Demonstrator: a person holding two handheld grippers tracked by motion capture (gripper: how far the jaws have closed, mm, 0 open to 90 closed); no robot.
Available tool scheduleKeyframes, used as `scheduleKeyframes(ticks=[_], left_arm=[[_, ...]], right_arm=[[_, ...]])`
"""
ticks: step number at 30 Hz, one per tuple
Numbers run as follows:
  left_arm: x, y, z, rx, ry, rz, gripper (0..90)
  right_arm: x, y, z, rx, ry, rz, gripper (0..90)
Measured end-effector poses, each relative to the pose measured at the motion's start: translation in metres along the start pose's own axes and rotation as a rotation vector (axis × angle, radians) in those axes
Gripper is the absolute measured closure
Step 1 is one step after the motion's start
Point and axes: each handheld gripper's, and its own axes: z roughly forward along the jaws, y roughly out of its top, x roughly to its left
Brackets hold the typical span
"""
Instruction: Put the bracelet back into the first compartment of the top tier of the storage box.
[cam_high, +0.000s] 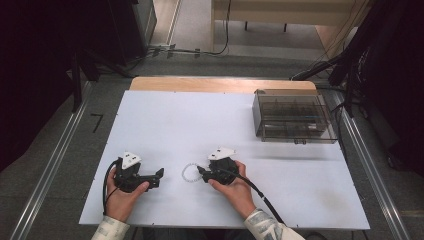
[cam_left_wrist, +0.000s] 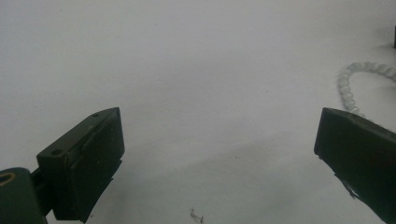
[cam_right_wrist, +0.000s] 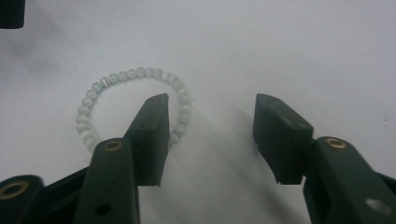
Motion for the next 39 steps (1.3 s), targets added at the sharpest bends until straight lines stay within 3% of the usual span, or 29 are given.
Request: scheduleKeyframes(ticks=[2,5,15,32,39], left_arm=[[0.0,0.0,0.0,0.0,0.0,-0.001,2.2],[-0.001,0.0,0.0,0.003,0.001,-0.001,2.2],[-0.001,0.0,0.001,0.005,-0.002,0.001,2.2],[-0.001,0.0,0.001,0.005,0.001,-0.002,2.2],[0.0,-0.001,0.001,0.004,-0.001,-0.003,2.2]], right_arm=[[0.001,0.0,0.0,0.001,-0.011,-0.012,49.6],[0.003,0.0,0.0,0.001,-0.004,-0.025,59.0],[0.001,0.0,0.001,0.006,0.015,-0.006,82.4],[0.001,0.0,0.0,-0.005,0.027,-0.006,84.8],[-0.001,0.003,-0.009,-0.043,0.043,0.006,84.8]])
